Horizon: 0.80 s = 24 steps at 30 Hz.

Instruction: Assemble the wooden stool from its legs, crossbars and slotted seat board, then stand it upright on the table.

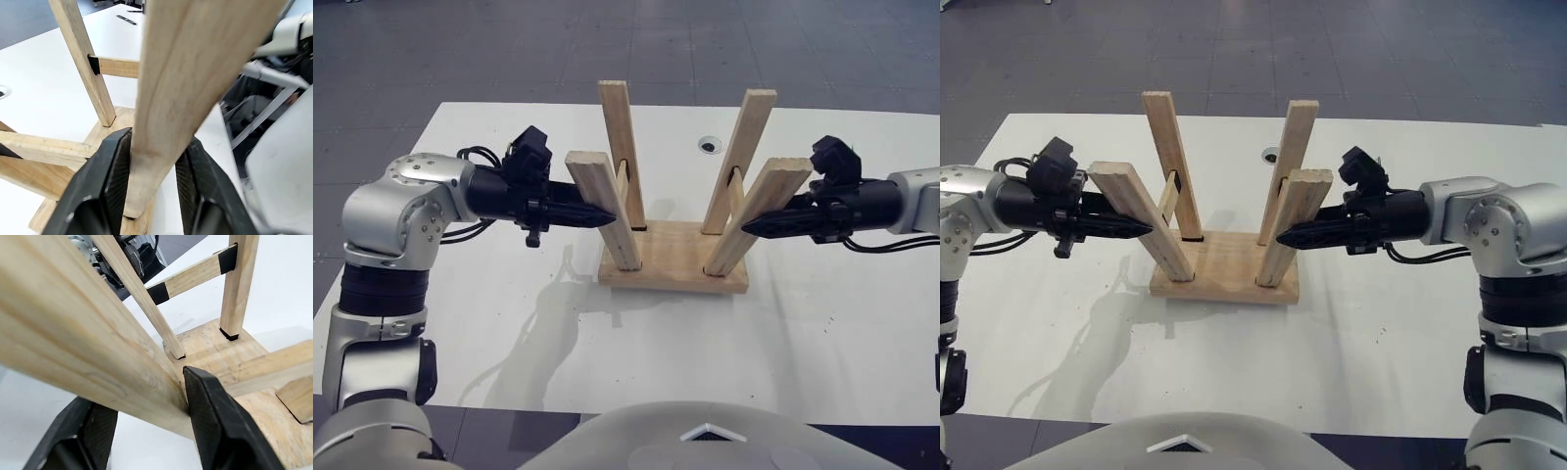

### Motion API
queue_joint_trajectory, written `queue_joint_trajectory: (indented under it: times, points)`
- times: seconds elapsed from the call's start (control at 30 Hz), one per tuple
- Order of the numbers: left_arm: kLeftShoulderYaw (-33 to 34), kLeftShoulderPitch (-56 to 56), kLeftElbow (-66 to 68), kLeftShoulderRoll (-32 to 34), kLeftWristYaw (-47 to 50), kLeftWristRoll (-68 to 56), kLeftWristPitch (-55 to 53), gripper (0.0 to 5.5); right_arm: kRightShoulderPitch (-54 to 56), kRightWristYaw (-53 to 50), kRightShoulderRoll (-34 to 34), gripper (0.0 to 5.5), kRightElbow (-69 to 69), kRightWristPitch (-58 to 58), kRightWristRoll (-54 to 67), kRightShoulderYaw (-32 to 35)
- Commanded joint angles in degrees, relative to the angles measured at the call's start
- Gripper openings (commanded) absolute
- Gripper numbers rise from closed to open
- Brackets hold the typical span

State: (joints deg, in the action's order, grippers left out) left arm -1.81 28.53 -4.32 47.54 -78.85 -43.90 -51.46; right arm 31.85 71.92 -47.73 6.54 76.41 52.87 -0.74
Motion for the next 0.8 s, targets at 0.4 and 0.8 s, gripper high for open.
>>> queue_joint_trajectory:
  times: [0.4,0.8]
  points:
    - [0.8,3.5,10.0,-3.6,7.7,-7.0,-15.9,1.27,4.8,-9.4,8.3,2.17,-16.7,8.9,1.4,-1.0]
    - [0.6,8.6,25.5,-5.2,4.2,1.5,-7.1,3.16,10.3,-8.8,10.2,3.84,-34.8,-1.4,-8.3,-0.9]
